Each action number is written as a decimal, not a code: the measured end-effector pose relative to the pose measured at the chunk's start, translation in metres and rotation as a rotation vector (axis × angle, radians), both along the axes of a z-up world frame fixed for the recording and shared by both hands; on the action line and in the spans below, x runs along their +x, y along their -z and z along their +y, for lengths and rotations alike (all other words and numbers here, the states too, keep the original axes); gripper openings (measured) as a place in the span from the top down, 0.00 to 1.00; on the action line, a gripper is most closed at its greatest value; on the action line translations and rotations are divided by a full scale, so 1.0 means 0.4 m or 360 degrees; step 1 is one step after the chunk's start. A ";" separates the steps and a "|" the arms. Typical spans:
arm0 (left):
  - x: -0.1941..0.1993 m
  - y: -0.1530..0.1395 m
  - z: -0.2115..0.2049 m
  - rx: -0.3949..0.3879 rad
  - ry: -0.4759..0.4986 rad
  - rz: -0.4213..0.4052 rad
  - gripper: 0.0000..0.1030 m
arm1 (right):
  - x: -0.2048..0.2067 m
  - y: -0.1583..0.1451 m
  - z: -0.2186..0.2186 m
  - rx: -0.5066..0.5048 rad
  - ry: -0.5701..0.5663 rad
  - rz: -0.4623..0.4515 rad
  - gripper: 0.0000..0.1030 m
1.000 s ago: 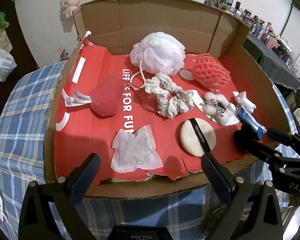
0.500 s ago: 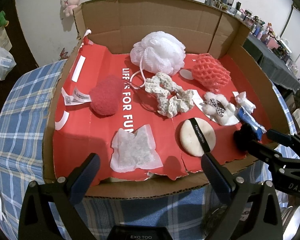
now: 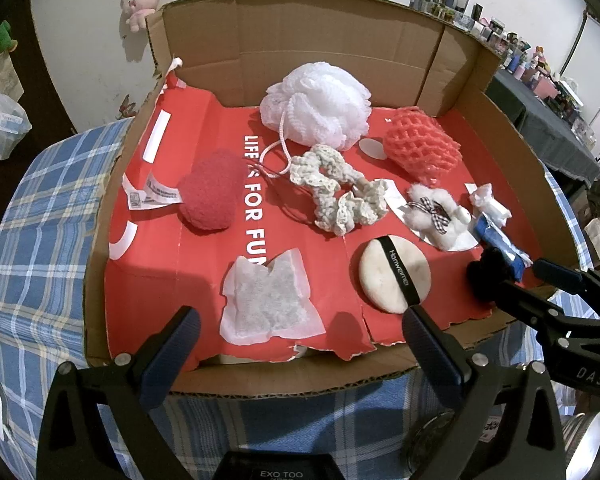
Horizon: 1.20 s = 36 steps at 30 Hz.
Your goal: Organize soft objects
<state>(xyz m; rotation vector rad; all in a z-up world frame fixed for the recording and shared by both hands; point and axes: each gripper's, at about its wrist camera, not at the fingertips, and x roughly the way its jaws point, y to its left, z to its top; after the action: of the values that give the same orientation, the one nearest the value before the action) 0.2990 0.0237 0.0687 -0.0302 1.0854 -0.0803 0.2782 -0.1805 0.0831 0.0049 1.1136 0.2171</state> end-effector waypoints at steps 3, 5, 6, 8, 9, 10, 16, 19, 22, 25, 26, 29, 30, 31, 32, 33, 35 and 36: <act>0.001 0.000 0.000 -0.0001 -0.0001 0.0001 0.00 | 0.000 -0.001 0.001 0.0001 0.0002 -0.0001 0.24; 0.001 0.000 0.002 0.0000 -0.0004 -0.0001 0.00 | 0.001 -0.002 0.003 -0.0003 -0.0001 -0.0002 0.24; -0.001 -0.001 0.003 0.0001 -0.0011 -0.0007 0.00 | -0.001 -0.004 0.003 -0.0004 -0.0005 -0.0012 0.24; -0.004 -0.006 0.003 0.0016 -0.0015 -0.0006 0.00 | -0.009 -0.014 0.001 -0.0022 0.0000 -0.0035 0.24; -0.008 -0.010 0.002 0.0022 -0.0012 -0.0008 0.00 | -0.016 -0.025 -0.002 -0.0013 0.0000 -0.0055 0.24; -0.015 -0.019 0.004 0.0017 -0.0014 -0.0021 0.00 | -0.026 -0.042 -0.008 0.0003 0.0008 -0.0082 0.24; -0.106 -0.139 0.032 -0.0018 -0.0063 -0.0236 0.00 | -0.129 -0.175 -0.056 0.0034 0.0060 -0.0302 0.24; -0.176 -0.201 0.041 -0.0020 -0.0059 -0.0365 0.00 | -0.213 -0.238 -0.066 0.0043 0.0054 -0.0439 0.23; -0.281 -0.256 0.050 -0.0069 -0.0056 -0.0513 0.00 | -0.321 -0.278 -0.064 0.0081 0.0002 -0.0569 0.08; -0.370 -0.276 0.053 -0.0106 -0.0032 -0.0613 0.00 | -0.405 -0.278 -0.051 0.0078 -0.0042 -0.0650 0.08; -0.396 -0.278 0.054 -0.0115 -0.0024 -0.0637 0.00 | -0.440 -0.269 -0.045 0.0076 -0.0053 -0.0684 0.08; -0.476 -0.265 0.041 -0.0134 0.0018 -0.0706 0.00 | -0.506 -0.235 -0.035 0.0101 -0.0050 -0.0746 0.07; -0.502 -0.256 0.036 -0.0133 0.0022 -0.0726 0.00 | -0.528 -0.225 -0.039 0.0113 -0.0050 -0.0751 0.06; -0.528 -0.246 0.030 -0.0129 0.0028 -0.0747 0.00 | -0.539 -0.209 -0.037 0.0117 -0.0043 -0.0754 0.05; -0.549 -0.241 0.027 -0.0126 0.0033 -0.0759 0.00 | -0.550 -0.192 -0.035 0.0115 -0.0034 -0.0758 0.05; -0.571 -0.225 0.021 -0.0120 0.0043 -0.0770 0.00 | -0.559 -0.171 -0.032 0.0107 -0.0028 -0.0763 0.05; -0.598 -0.198 0.012 -0.0101 0.0044 -0.0785 0.00 | -0.563 -0.122 -0.026 0.0075 -0.0001 -0.0748 0.05; -0.606 -0.185 0.008 -0.0091 0.0045 -0.0788 0.00 | -0.571 -0.103 -0.025 0.0059 0.0008 -0.0734 0.05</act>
<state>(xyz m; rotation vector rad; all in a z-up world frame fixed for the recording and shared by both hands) 0.0566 0.0271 0.1426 -0.0436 0.5885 -0.1361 0.0499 -0.1905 0.1242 -0.0090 0.6499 0.2210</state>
